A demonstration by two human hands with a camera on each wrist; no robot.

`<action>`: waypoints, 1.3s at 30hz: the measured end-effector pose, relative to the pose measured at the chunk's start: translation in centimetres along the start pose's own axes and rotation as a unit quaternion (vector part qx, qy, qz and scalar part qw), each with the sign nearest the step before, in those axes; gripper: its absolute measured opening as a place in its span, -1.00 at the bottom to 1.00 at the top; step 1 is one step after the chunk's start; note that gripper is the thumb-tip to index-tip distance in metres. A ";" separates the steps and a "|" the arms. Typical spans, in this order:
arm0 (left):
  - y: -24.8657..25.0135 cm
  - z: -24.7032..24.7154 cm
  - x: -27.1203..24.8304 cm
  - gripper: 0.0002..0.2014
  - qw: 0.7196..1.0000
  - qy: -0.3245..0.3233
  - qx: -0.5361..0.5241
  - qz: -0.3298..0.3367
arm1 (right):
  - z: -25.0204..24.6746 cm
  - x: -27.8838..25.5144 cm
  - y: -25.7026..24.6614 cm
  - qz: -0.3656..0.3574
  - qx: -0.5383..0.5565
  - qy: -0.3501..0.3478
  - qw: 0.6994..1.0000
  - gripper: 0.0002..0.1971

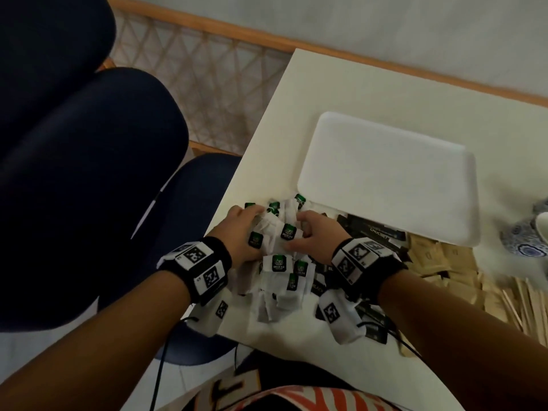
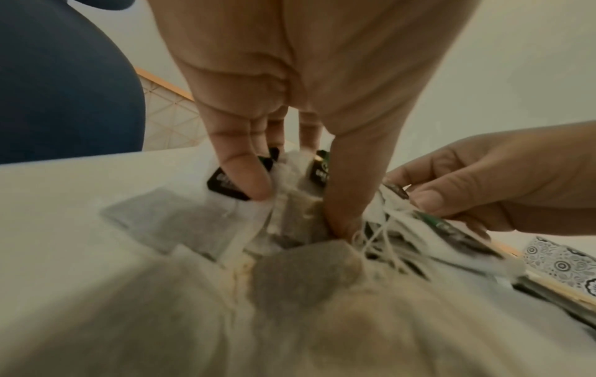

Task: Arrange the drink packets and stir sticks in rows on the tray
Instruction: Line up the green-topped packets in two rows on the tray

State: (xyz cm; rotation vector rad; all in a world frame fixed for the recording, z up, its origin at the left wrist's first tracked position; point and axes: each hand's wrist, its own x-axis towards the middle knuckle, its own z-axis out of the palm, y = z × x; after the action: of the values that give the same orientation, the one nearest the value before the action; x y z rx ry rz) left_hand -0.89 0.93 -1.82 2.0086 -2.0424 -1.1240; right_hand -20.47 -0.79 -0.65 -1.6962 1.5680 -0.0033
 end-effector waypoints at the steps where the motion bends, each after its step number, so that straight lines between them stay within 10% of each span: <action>1: 0.1 0.1 0.0 -0.20 1.000 -0.002 0.003 0.001 | 0.0 0.0 -0.2 0.003 0.008 0.002 1.000 -0.35; 10: 1.5 -0.8 -0.1 -0.80 0.996 0.013 0.023 0.081 | -1.8 -1.4 0.8 -0.027 0.044 0.034 0.998 -0.87; 19: 3.5 -2.1 0.5 -0.89 0.987 0.052 -0.139 0.067 | -5.2 -2.7 1.6 -0.047 0.122 0.082 0.988 -0.90; 27: 3.7 -2.2 1.9 -0.83 0.977 0.060 -0.202 0.012 | -7.3 -2.3 0.8 -0.086 0.172 0.051 0.980 -0.97; 33: 3.8 -1.7 3.3 -0.49 0.986 -0.062 -0.152 0.026 | -8.2 -1.5 -0.5 -0.101 0.215 -0.032 0.971 -0.93; 39: 4.3 -2.6 4.2 -0.56 0.953 0.009 -0.303 0.029 | -9.1 -0.3 -0.8 -0.099 0.263 -0.066 0.957 -0.90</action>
State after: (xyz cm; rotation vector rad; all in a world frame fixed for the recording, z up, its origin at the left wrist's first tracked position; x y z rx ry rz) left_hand -3.79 -4.46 0.57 1.6258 -1.4749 -1.4785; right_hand -24.46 -5.51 6.07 -1.3845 1.1596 -0.3720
